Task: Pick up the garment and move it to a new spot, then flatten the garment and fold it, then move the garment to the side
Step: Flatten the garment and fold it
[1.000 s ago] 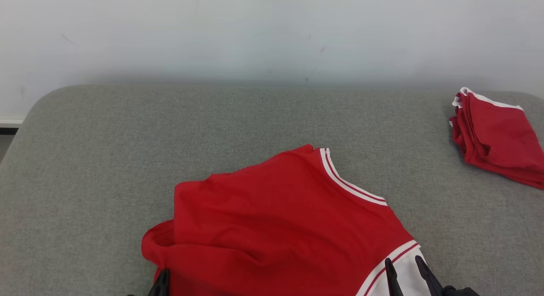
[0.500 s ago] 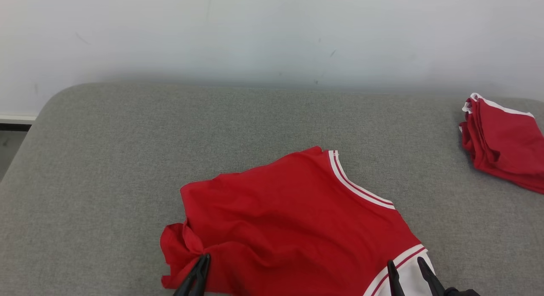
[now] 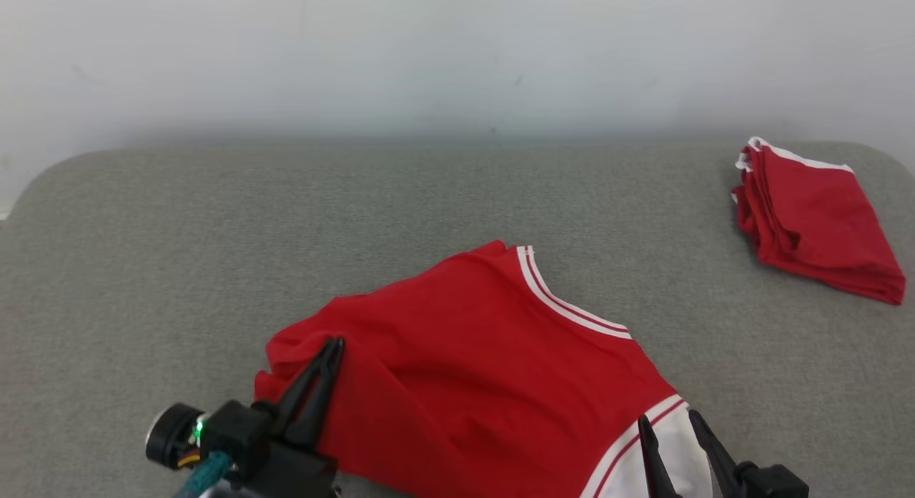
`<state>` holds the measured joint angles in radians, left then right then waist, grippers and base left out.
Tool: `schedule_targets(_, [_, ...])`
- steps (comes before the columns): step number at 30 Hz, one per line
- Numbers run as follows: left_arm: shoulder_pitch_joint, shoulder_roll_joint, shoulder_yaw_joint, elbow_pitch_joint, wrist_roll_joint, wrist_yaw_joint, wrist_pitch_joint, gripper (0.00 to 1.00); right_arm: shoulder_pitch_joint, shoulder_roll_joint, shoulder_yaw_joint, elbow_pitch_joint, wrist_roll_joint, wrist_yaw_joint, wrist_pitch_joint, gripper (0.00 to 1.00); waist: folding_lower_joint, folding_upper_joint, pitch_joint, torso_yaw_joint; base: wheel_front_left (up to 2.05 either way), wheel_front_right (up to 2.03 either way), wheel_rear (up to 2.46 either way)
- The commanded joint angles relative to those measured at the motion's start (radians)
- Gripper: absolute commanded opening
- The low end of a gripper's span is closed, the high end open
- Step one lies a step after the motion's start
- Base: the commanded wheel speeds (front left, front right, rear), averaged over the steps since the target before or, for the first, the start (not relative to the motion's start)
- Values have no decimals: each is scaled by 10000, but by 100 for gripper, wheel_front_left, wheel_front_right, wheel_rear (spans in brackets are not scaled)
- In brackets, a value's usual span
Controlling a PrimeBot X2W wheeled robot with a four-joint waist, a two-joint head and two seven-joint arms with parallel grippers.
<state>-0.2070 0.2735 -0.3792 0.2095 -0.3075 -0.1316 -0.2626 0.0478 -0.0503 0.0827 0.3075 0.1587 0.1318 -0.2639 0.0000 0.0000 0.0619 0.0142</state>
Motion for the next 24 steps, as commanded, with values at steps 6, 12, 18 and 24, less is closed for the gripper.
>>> schedule_targets(6, [-1536, 226, -502, 1833, -458, 24, -28, 0, -428, 2, 53, 152, -41, -20, 4, 100, 0, 0, 550, -833, 0, 0, 0])
schedule_targets(12, [-2971, 393, -934, 3555, -933, 24, -29, 0, -569, 2, 77, 230, 61, -20, 3, 100, 0, 0, 813, -1127, 0, 0, 0])
schedule_targets(18, [-3912, 277, -1439, 4982, -1349, 24, -29, 0, -689, 1, 146, 401, 86, -20, 4, 100, 0, 0, 835, -1166, 0, 0, 0])
schedule_targets(24, [-4259, 135, -1557, 5090, -1391, 24, -28, 100, -659, -1, 97, 442, 116, -20, 3, 100, 0, 0, 750, -927, 0, 0, 0])
